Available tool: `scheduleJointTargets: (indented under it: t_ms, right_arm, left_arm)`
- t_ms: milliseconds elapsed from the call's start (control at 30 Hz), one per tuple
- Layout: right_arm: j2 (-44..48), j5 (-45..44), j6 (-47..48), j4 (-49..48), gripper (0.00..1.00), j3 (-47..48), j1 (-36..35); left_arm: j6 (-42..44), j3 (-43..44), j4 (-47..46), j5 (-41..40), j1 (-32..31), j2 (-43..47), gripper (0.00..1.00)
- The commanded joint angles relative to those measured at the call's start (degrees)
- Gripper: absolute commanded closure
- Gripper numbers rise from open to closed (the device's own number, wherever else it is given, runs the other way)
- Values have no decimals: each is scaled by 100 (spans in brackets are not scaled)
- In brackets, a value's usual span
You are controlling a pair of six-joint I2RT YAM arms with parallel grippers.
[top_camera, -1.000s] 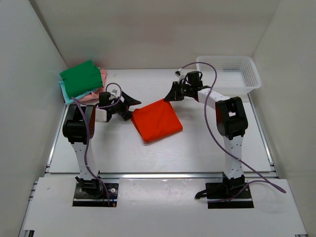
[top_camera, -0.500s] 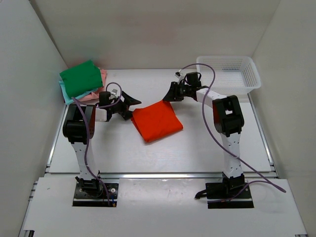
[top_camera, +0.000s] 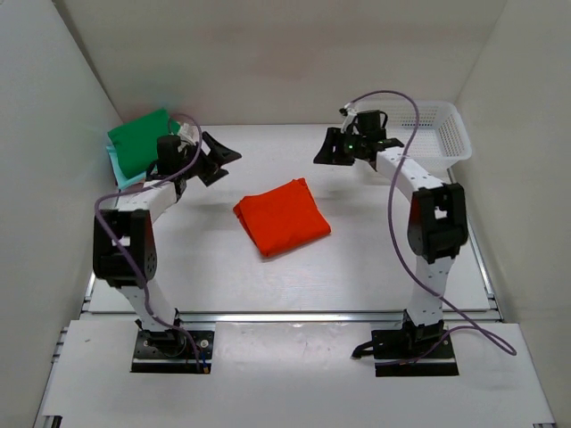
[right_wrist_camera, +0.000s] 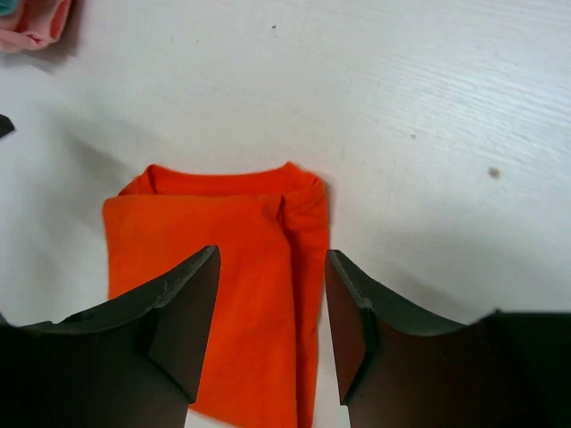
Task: Fold and stack the t-shirts
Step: Smooth out wrinkles on the folded tshirt
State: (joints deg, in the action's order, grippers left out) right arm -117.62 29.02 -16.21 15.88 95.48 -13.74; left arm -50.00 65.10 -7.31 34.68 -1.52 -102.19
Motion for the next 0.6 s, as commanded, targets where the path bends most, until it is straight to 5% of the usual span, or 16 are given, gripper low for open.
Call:
scheduleJointTargets:
  t_ms: [0, 300, 333, 367, 400, 467, 567]
  right_arm:
    - [1029, -176, 127, 493, 52, -537, 64]
    - [3209, -458, 487, 925, 52, -2313, 398]
    - [3376, -476, 574, 917, 50, -2463, 389]
    - [3412, -519, 583, 960, 50, -2525, 346]
    - [3578, -520, 636, 917, 50, -2639, 319]
    - [3728, -494, 636, 891, 50, -2806, 266]
    - [3966, -432, 452, 733, 50, -3105, 222]
  left_arm:
    - [754, 204, 730, -277, -67, 849, 1]
    - [2573, 55, 2610, -2182, -884, 1570, 1]
    - [2800, 47, 2682, -2254, -955, 1666, 7]
    - [2855, -40, 2682, -2324, -938, 1798, 28]
    - [2699, -146, 2726, -2508, -964, 1851, 38]
    - [2513, -322, 2770, -2510, -885, 2001, 38]
    - [2258, -410, 3269, -2475, -903, 2037, 59]
